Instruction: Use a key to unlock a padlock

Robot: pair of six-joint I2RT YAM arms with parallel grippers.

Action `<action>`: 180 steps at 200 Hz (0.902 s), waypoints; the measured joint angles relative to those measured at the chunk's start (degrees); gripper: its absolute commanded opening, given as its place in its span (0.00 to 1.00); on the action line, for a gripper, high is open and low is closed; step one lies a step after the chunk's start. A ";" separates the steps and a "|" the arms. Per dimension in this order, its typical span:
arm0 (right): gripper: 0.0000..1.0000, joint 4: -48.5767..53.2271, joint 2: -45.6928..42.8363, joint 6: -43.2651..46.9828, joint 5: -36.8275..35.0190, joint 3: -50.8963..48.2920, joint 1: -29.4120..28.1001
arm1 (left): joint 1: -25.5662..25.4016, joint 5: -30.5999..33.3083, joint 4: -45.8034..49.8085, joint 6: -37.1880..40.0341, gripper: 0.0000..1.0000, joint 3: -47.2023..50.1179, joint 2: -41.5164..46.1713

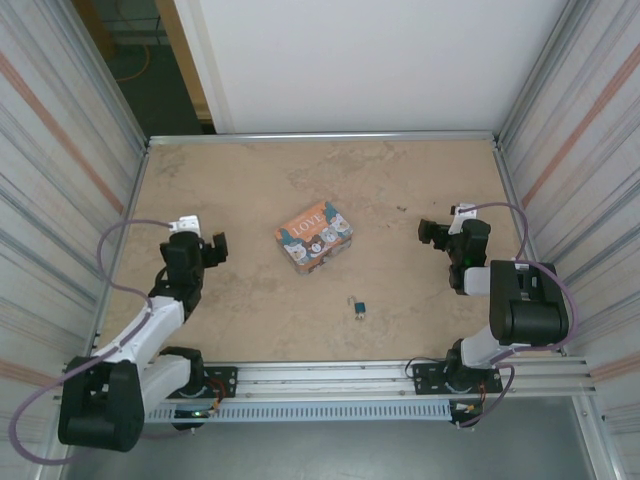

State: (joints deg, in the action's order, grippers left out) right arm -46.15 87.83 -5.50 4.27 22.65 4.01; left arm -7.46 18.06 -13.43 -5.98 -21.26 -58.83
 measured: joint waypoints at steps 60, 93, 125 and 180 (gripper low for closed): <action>0.99 0.00 0.00 0.02 -0.20 0.00 -0.37 | 0.02 -1.79 -12.72 3.39 0.99 1.90 -8.37; 0.99 0.00 0.00 0.02 -0.37 0.00 -0.37 | 0.28 -4.44 -17.42 5.05 0.99 2.25 -10.93; 0.99 0.00 0.00 0.02 -0.39 0.00 -0.42 | 1.25 -7.74 -22.18 6.47 0.99 2.27 -13.27; 0.99 0.00 0.00 0.02 -0.59 0.00 -0.63 | 2.95 -11.69 -30.60 8.81 0.99 4.00 -16.11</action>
State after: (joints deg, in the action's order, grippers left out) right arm -46.15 87.83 -5.48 3.68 22.65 3.38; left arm -4.51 6.37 -44.03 2.83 -17.26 -74.94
